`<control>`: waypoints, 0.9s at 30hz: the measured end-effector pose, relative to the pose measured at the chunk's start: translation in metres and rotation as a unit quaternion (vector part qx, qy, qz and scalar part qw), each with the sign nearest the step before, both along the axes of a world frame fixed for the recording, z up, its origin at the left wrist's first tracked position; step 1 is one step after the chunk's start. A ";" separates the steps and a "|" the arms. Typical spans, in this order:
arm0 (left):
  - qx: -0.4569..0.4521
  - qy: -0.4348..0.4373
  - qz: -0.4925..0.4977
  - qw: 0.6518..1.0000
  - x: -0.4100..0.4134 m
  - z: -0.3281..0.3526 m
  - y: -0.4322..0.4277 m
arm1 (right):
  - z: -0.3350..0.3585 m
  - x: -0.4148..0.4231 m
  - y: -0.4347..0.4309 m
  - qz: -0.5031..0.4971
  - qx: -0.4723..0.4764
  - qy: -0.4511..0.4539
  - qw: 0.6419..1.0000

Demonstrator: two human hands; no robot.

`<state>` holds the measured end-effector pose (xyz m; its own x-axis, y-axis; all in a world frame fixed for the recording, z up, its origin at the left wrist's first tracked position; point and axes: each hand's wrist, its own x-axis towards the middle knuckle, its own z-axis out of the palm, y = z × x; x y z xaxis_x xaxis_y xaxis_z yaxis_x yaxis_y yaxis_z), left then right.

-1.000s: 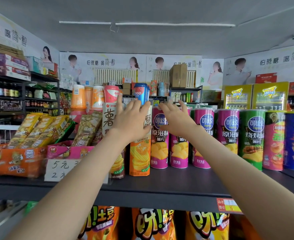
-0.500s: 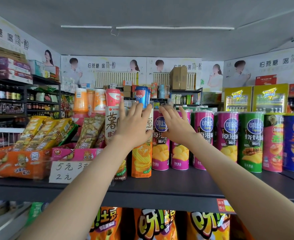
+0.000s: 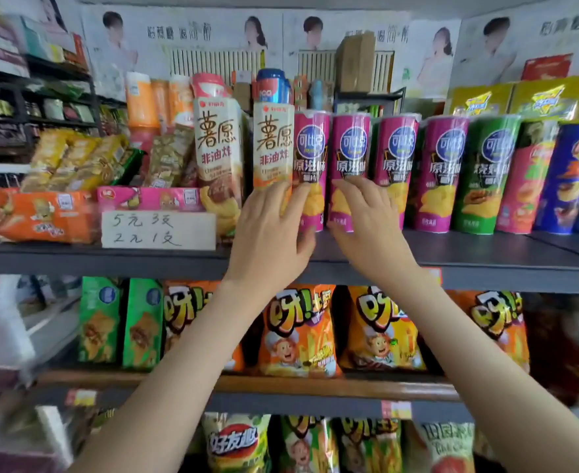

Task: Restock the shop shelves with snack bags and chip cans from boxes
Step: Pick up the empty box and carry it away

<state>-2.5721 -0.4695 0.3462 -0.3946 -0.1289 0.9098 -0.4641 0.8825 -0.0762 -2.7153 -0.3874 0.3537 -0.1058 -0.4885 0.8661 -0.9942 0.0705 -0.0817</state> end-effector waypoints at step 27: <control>0.778 -0.016 0.431 0.456 0.337 -0.517 0.274 | -0.476 0.272 0.084 0.295 0.605 -0.125 0.729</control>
<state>-2.2355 -0.1956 -0.1706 0.4043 -0.7288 -0.5526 -0.7100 -0.6310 0.3126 -2.4429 -0.3037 -0.1223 0.3510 -0.9035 -0.2460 -0.8449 -0.1923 -0.4992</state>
